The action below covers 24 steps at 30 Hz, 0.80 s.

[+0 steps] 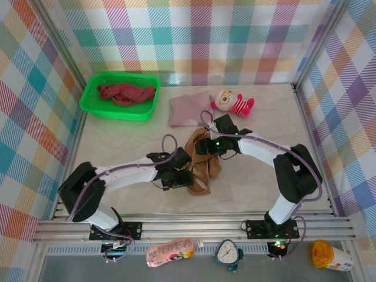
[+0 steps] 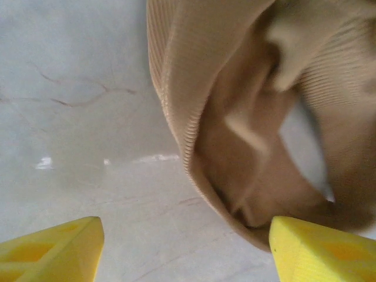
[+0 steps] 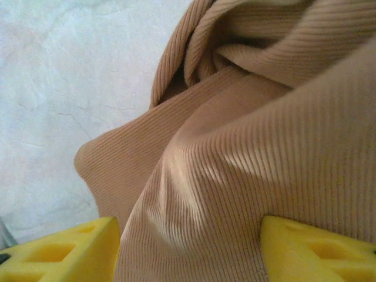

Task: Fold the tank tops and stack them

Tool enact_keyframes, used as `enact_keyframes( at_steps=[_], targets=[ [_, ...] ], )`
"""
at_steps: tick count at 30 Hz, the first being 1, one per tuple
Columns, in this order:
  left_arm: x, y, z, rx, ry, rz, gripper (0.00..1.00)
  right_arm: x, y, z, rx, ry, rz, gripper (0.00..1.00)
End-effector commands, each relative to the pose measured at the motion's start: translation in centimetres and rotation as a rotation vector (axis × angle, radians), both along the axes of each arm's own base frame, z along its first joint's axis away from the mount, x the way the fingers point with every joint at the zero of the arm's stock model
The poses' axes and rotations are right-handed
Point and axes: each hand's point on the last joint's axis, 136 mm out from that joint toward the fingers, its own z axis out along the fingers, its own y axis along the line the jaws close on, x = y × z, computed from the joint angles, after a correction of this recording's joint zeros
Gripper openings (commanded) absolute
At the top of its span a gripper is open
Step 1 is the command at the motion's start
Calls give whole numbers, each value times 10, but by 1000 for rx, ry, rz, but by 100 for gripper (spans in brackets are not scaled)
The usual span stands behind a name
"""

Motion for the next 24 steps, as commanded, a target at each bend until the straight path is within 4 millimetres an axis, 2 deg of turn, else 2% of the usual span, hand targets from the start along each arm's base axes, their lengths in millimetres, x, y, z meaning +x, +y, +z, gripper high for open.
enact_keyframes(
  at_steps=[1, 3, 5, 6, 9, 11, 12, 17, 20, 22, 24],
  targets=[
    [15, -29, -4, -99, -31, 21, 69, -2, 0, -17, -87, 16, 20, 61],
    [20, -34, -11, -91, -33, 12, 60, -3, 0, -24, -112, 36, 21, 53],
    [22, -39, -16, -74, -23, -18, 49, -3, -5, -26, -140, 34, 18, 40],
    [23, -41, -15, -70, -19, -31, 40, -1, -9, -23, -158, 18, 8, 32],
    [25, -28, -4, 3, -35, -61, 13, 4, -22, -5, -178, -29, -31, 11],
    [26, -13, 12, 54, -45, -74, 3, 7, -34, 11, -177, -59, -63, 6],
    [27, -2, 22, 85, -49, -78, 0, 8, -42, 18, -178, -68, -80, 5],
    [39, 60, 81, 268, -114, -72, 0, 7, -90, 49, -163, -101, -183, 4],
    [50, 101, 127, 397, -180, -61, 0, 5, -125, 67, -129, -111, -262, 5],
    [60, 117, 161, 417, -246, -47, 0, 4, -148, 82, -141, -140, -297, 5],
    [69, 122, 196, 396, -321, -36, 0, 6, -164, 105, -134, -193, -319, 5]
  ],
)
